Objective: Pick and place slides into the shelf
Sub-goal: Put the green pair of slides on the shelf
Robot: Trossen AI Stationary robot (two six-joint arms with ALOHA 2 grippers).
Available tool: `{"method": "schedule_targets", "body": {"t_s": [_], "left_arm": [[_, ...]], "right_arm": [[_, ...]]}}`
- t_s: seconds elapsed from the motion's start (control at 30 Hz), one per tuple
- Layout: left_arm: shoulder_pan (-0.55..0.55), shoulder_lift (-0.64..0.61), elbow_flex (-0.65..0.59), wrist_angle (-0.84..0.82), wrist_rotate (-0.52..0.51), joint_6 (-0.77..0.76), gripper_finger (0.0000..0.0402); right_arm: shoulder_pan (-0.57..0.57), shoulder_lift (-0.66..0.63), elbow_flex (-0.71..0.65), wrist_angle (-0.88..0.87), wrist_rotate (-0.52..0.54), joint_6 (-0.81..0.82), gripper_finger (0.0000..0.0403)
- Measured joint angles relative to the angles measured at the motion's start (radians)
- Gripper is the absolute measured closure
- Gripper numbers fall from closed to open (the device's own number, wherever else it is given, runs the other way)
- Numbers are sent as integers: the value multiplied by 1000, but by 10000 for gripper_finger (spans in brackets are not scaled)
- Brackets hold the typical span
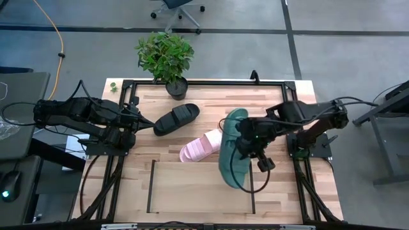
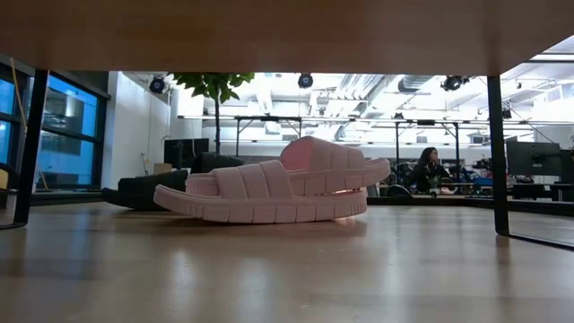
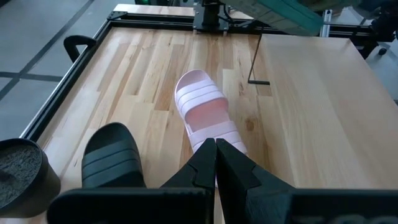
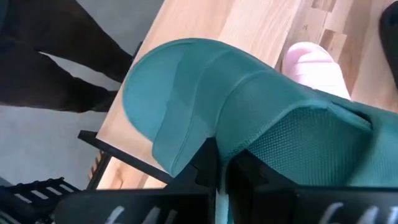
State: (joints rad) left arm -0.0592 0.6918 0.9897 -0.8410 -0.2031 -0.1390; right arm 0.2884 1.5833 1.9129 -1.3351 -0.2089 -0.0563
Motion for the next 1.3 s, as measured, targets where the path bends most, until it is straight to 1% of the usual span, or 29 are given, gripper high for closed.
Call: {"method": "schedule_targets", "body": {"t_s": [0.33, 0.57, 0.7, 0.9, 1.0, 1.1, 1.13, 1.3], "left_arm": [[0, 0, 0, -2, 0, 0, 401], [0, 0, 0, -57, 0, 0, 401], [0, 0, 0, -71, 0, -6, 401], [0, 0, 0, -76, 17, -2, 401], [0, 0, 0, -76, 44, -1, 401], [0, 0, 0, -76, 75, -1, 401], [0, 0, 0, -76, 83, -1, 401], [0, 0, 0, -76, 109, -1, 401]], "right_arm": [[82, 18, 0, 9, 0, 30, 403], [118, 50, 2, 27, 12, 35, 403], [145, 87, 72, 21, 52, 45, 403], [153, 187, 255, -67, 114, 54, 403], [163, 244, 355, -119, 132, 57, 403], [177, 295, 436, -181, 122, 56, 403], [183, 307, 445, -188, 122, 57, 403], [205, 307, 403, -192, 109, 81, 403]]}}
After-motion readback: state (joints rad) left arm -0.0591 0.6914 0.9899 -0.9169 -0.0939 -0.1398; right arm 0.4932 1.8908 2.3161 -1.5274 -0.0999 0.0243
